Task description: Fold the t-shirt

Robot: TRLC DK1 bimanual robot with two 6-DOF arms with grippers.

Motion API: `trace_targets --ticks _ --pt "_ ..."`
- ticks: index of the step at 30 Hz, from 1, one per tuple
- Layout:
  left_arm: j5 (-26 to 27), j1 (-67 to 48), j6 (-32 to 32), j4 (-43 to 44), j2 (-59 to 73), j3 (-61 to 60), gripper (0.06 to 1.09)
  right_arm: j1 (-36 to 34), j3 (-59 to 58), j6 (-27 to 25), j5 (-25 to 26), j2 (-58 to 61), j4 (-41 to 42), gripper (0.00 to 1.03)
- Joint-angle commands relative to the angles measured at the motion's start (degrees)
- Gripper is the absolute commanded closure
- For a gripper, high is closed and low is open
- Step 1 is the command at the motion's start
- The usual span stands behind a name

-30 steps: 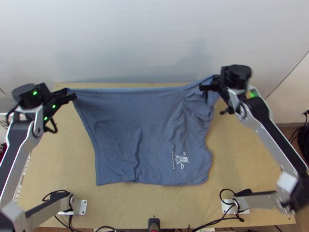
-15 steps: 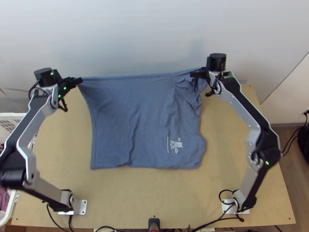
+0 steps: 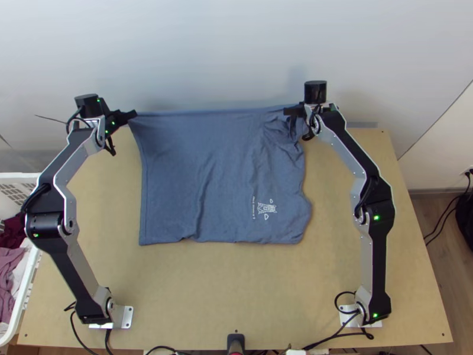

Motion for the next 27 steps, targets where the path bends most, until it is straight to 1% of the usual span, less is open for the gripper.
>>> trace_targets --ticks 1,3,6,9,18,21,27 --pt "-0.05 0.33 -0.05 0.02 0.28 -5.01 1.05 -0.61 -2.76 2.72 0.07 0.47 -4.35 1.00" --pt "0.21 0.33 -0.23 0.46 -1.74 -8.70 1.05 -0.70 -6.46 4.12 -1.07 -1.73 -5.58 1.00" --pt "0.56 0.33 -0.31 1.43 -5.17 -14.06 1.05 -0.43 -13.49 5.62 -4.15 -6.12 -5.58 1.00" --pt "0.56 0.33 -0.14 1.69 -8.42 -18.37 1.05 0.36 -20.17 6.06 -6.87 -10.17 -5.58 1.00" --pt "1.27 0.68 0.04 2.04 -19.14 -31.20 1.05 0.80 -35.81 7.82 -11.88 -21.24 -5.40 1.00" --pt "1.27 0.86 0.04 2.04 -21.25 -34.10 1.05 0.97 -41.52 8.52 -14.69 -24.67 -4.79 1.00" --pt "1.27 0.42 -0.14 2.13 -24.42 -38.76 1.05 1.15 -48.12 9.75 -16.89 -28.01 -4.35 1.00"
